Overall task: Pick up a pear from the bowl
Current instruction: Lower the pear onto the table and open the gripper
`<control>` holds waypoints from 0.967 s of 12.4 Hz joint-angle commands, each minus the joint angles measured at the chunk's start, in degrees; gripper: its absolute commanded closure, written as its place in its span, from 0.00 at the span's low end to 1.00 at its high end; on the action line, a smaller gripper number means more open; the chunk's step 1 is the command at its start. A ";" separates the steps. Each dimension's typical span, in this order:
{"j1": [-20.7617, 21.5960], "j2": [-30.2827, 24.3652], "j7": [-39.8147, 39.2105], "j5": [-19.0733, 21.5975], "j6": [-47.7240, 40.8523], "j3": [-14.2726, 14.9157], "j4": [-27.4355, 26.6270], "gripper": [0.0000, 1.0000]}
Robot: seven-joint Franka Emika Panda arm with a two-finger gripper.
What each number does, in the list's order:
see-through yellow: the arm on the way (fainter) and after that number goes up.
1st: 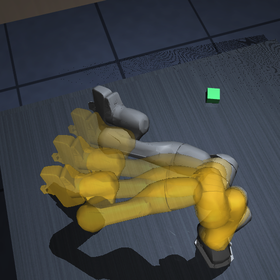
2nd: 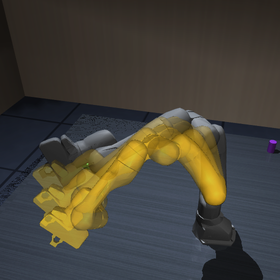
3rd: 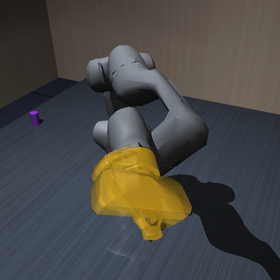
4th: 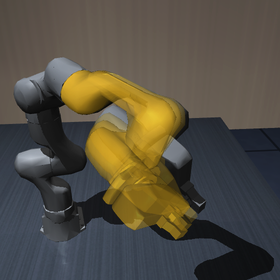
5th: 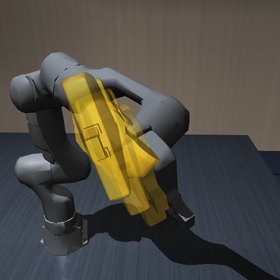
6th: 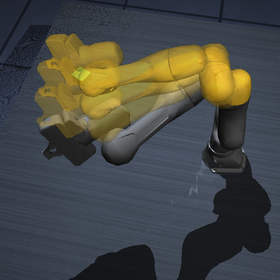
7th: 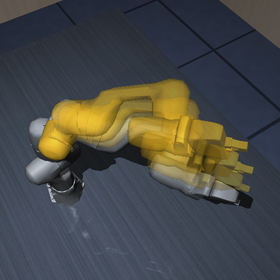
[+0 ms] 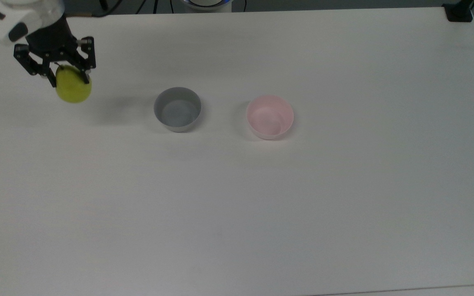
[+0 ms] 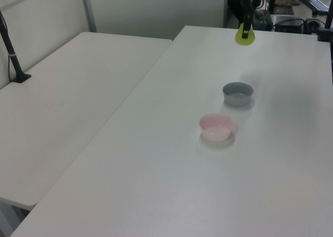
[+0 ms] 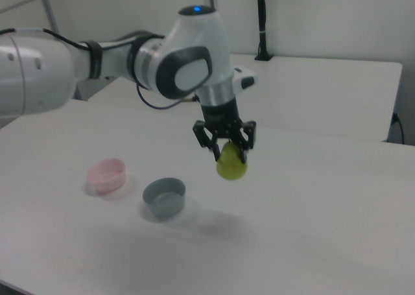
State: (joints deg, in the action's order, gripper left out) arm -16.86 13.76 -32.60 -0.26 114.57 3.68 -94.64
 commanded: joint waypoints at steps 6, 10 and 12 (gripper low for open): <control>0.68 5.04 0.96 0.87 18.04 0.98 -10.47 1.00; 0.69 7.24 1.93 1.14 18.41 0.98 -10.39 0.97; 0.60 7.16 1.93 2.45 17.97 0.98 -10.13 0.68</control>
State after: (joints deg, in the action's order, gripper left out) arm -16.92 21.72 -31.42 0.04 131.96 4.05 -103.81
